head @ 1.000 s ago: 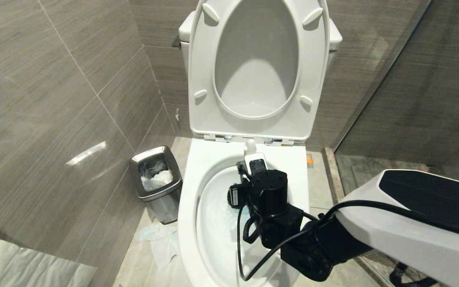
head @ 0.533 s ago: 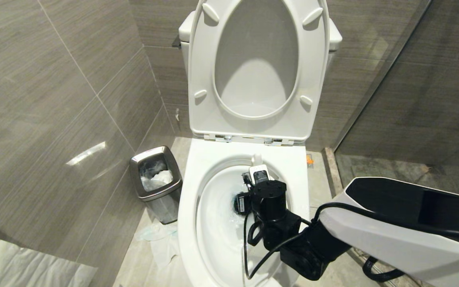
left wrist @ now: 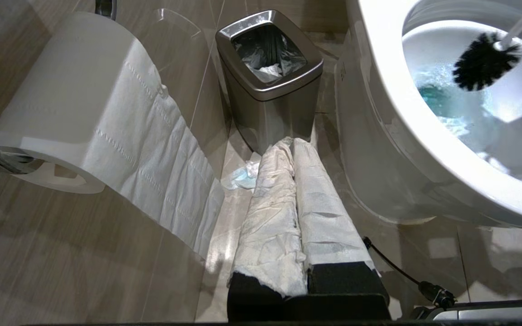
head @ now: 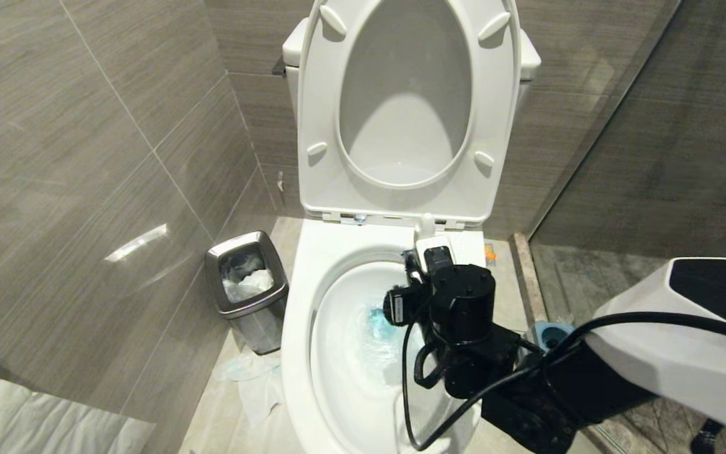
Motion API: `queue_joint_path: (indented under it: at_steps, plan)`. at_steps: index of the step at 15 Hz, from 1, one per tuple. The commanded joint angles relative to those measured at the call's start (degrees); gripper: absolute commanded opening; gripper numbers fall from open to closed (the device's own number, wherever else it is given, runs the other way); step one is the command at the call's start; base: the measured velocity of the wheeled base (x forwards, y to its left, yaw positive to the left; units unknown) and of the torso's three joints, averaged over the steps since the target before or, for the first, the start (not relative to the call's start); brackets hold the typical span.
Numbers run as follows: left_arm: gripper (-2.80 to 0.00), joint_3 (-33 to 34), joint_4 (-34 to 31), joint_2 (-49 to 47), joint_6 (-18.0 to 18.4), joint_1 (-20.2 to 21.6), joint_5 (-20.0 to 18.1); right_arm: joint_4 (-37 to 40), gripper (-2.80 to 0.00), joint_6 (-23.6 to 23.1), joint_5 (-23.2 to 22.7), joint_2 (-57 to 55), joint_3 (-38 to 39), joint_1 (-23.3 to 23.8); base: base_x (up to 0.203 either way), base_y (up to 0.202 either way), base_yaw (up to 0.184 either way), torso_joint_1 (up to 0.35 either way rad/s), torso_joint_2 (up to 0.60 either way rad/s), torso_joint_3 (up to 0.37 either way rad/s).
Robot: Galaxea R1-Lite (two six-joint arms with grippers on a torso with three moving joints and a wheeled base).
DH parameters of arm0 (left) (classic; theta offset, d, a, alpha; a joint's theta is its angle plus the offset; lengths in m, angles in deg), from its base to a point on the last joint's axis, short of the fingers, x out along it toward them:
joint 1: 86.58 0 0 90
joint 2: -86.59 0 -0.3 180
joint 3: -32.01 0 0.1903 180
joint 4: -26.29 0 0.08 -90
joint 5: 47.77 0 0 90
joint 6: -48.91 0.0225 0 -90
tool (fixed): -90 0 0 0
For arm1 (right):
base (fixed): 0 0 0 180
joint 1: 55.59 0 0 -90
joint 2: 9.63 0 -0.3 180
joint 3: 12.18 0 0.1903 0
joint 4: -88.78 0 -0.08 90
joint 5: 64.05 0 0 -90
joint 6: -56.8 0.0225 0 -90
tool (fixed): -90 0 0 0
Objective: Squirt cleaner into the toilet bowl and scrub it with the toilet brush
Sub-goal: Scrub the toilet bowl
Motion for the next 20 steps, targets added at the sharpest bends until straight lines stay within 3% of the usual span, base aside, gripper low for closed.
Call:
queue_joint_path:
  at_steps: [1, 7, 13, 17, 20]
  plan:
    - [-2.80, 0.1, 0.0, -0.1, 0.0, 0.0, 0.0, 0.0, -2.80, -0.1, 0.5, 4.5, 3.4, 0.0, 0.000, 0.000, 0.000, 0.000, 0.00, 0.000]
    - [-2.80, 0.1, 0.0, 0.0, 0.0, 0.0, 0.0, 1.2, -2.80, -0.2, 0.6, -1.5, -1.1, 1.4, 0.000, 0.000, 0.000, 0.000, 0.00, 0.000]
    - [-2.80, 0.1, 0.0, -0.1, 0.0, 0.0, 0.0, 5.3, -2.80, -0.5, -1.3, 1.1, -5.0, 2.2, 0.000, 0.000, 0.000, 0.000, 0.00, 0.000]
    - [-2.80, 0.1, 0.0, -0.1, 0.0, 0.0, 0.0, 13.7, -2.80, -0.4, -10.1, 8.4, -4.5, 2.2, 0.000, 0.000, 0.000, 0.000, 0.00, 0.000]
    - [-2.80, 0.1, 0.0, 0.0, 0.0, 0.0, 0.0, 17.2, -2.80, -4.7, -16.4, 12.4, -4.7, 2.1, 0.000, 0.000, 0.000, 0.000, 0.00, 0.000]
